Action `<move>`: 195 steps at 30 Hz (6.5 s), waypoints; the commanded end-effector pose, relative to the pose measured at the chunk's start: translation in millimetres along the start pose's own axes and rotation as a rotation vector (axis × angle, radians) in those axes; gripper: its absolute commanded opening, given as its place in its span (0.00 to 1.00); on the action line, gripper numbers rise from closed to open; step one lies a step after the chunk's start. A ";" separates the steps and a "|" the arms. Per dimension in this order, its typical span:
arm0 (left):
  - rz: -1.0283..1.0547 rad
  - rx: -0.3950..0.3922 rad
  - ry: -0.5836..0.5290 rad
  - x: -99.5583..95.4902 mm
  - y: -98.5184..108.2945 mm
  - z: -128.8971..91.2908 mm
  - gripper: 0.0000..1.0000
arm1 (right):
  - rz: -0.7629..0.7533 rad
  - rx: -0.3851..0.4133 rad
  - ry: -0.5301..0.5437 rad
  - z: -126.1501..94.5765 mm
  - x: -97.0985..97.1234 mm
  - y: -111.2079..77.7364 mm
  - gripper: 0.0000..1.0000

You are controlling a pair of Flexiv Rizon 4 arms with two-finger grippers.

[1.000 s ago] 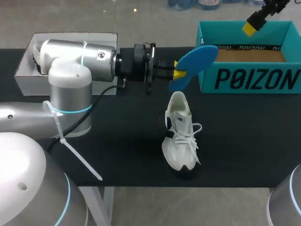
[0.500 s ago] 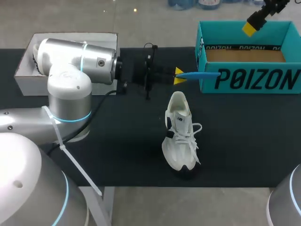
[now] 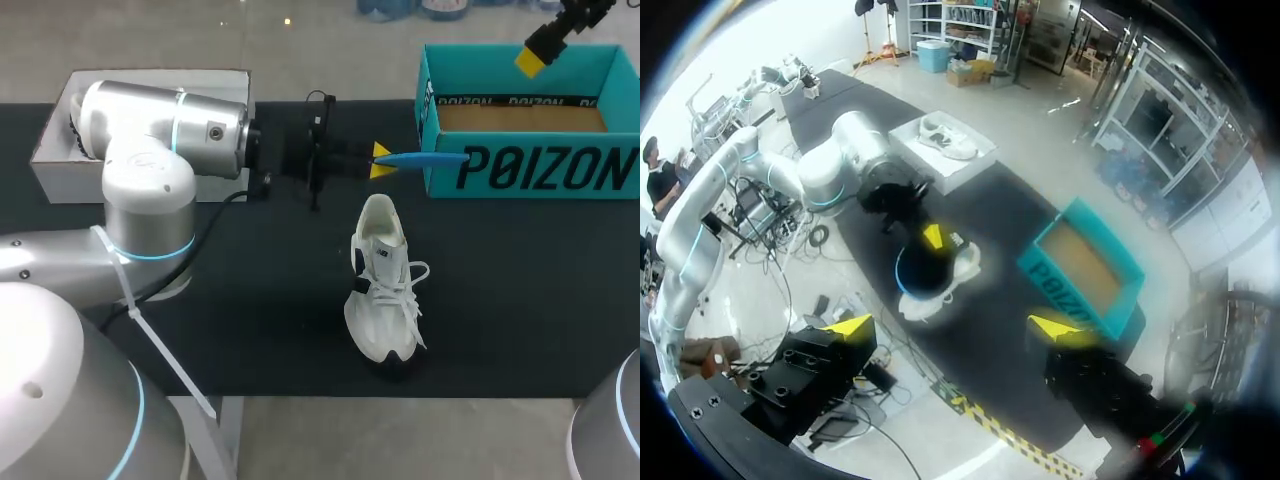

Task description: Take the shoe out of the shoebox, open the shoe tongue, remove and reinsert the insole, then place the shoe into the shoebox

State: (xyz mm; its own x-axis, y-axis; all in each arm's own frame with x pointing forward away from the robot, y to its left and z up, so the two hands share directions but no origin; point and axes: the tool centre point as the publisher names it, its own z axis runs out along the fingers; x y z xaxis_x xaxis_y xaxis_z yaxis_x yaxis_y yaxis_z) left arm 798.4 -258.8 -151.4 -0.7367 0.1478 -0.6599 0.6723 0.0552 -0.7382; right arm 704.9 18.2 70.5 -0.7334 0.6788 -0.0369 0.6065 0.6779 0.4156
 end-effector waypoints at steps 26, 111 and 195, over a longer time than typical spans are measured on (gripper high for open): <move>0.678 -0.023 -0.064 17.2 -4.4 -3.0 0.00 | 0.002 0.004 0.001 -0.3 -0.5 1.6 1.00; 1.405 0.007 -0.017 -8.5 13.8 -12.2 0.00 | 0.125 -0.243 0.408 39.8 6.4 -32.0 1.00; 1.405 0.007 -0.017 -8.5 13.8 -12.2 0.00 | 0.150 -0.453 0.793 255.6 29.7 20.7 1.00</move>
State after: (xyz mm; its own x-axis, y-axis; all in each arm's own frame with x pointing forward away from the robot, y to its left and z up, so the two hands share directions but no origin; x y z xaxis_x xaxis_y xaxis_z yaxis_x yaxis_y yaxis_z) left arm 815.0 -245.5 -153.7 0.5386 0.0629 -0.8402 0.8389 -0.1329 0.5278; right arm 769.9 119.8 -153.1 -0.7552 0.2475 0.6069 0.6553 0.3063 0.6905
